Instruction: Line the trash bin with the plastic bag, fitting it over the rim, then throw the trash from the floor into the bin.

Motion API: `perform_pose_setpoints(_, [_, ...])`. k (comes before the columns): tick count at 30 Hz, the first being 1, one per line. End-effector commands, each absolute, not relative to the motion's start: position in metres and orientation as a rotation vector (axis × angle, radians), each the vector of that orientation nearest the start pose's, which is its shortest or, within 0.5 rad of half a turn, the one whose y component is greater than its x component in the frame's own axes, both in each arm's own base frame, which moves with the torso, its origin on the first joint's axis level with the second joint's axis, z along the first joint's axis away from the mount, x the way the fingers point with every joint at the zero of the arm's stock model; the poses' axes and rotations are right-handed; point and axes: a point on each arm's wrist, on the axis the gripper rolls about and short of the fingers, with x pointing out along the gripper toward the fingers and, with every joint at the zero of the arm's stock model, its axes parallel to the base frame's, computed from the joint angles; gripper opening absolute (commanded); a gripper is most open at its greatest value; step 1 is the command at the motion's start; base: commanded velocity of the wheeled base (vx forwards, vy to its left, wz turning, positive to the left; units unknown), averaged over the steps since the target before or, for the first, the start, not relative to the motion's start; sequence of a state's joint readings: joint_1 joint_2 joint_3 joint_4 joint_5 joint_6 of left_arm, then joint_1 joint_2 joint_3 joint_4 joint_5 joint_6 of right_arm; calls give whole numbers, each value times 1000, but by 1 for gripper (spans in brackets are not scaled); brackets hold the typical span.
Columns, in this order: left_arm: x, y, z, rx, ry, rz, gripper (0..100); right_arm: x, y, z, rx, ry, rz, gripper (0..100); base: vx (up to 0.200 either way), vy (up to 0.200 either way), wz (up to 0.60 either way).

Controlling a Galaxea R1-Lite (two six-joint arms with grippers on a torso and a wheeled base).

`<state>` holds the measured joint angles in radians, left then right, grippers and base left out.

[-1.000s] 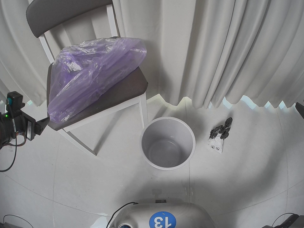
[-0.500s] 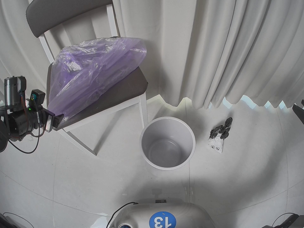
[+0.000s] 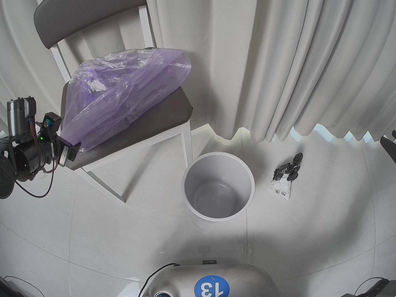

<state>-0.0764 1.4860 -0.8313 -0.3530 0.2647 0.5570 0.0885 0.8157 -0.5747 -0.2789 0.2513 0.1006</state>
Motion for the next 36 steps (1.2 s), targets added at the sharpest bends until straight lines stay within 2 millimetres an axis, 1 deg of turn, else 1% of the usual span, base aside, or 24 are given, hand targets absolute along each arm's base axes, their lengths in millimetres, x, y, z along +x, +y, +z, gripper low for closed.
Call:
perform_pose_setpoints(1, [250, -12, 230, 597, 315, 111, 100, 82, 13, 254, 95, -24, 344, 100, 0, 0, 0])
perform_pose_setpoints(6, [246, -12, 234, 591, 298, 113, 100, 82, 13, 254, 95, -24, 344, 100, 0, 0, 0])
perform_pose_setpoints(13, [247, -11, 236, 576, 305, 116, 100, 81, 13, 253, 95, -23, 350, 100, 0, 0, 0])
perform_pose_setpoints(14, [250, -7, 235, 560, 320, 132, 100, 82, 13, 252, 96, -18, 351, 100, 0, 0, 0])
perform_pose_setpoints(18, [254, -5, 238, 503, 346, 136, 100, 81, 13, 251, 96, -16, 354, 100, 0, 0, 0])
perform_pose_setpoints(19, [253, -6, 241, 448, 375, 128, 100, 81, 13, 250, 96, -13, 356, 100, 0, 0, 0])
perform_pose_setpoints(23, [250, -7, 245, 414, 401, 112, 100, 82, 14, 250, 96, -11, 357, 100, 0, 0, 0])
perform_pose_setpoints(24, [248, -8, 249, 392, 403, 87, 100, 82, 14, 250, 96, -11, 359, 100, 0, 0, 0])
perform_pose_setpoints(27, [246, -8, 254, 380, 388, 79, 100, 82, 14, 249, 96, -10, 360, 100, 0, 0, 0])
perform_pose_setpoints(31, [246, -7, 255, 378, 385, 85, 100, 82, 14, 249, 96, -8, 361, 100, 0, 0, 0])
perform_pose_setpoints(36, [245, -7, 251, 386, 402, 86, 100, 81, 14, 249, 96, -10, 362, 100, 0, 0, 0])
